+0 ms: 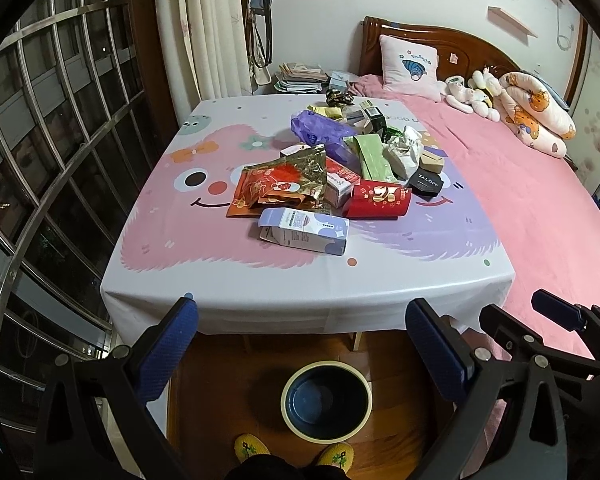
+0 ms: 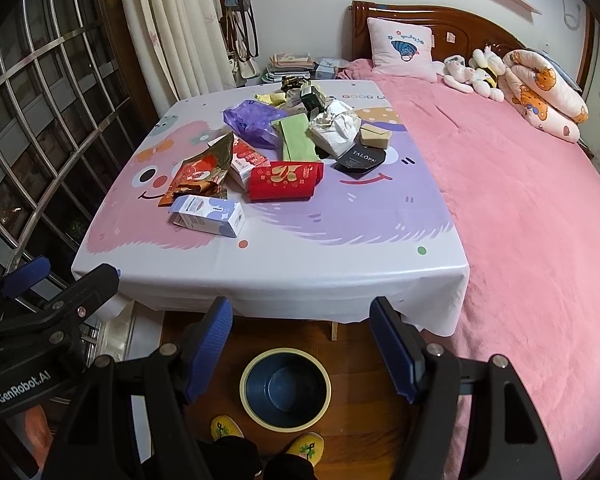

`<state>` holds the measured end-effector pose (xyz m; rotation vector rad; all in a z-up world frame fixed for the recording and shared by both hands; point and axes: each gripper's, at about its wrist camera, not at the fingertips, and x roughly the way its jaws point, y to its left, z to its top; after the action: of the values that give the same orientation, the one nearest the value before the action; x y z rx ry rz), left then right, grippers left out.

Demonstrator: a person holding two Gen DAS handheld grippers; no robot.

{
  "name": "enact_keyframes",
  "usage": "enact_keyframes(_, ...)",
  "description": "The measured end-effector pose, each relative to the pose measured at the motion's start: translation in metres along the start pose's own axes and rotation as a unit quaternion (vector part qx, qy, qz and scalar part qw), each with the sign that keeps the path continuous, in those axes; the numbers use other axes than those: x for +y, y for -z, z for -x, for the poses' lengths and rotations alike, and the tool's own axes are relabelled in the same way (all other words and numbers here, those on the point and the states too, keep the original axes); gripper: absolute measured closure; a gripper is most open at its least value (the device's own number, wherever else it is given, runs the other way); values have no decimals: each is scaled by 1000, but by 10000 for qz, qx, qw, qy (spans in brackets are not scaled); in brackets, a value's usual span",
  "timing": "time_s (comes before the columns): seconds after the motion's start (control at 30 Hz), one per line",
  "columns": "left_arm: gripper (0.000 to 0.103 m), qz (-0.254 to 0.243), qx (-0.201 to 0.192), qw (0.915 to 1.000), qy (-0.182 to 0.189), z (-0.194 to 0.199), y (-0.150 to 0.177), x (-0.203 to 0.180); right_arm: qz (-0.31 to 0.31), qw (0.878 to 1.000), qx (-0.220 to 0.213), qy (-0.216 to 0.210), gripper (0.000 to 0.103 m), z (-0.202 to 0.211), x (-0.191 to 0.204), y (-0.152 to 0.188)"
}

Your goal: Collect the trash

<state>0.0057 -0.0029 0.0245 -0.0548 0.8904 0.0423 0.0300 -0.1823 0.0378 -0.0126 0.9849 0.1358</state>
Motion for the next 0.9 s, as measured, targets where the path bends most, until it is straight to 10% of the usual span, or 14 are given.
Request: enact_keyframes(0.9, 1, 150, 13, 9997, -184, -8, -2, 6, 203, 9995, -2, -248, 31, -17, 2, -13)
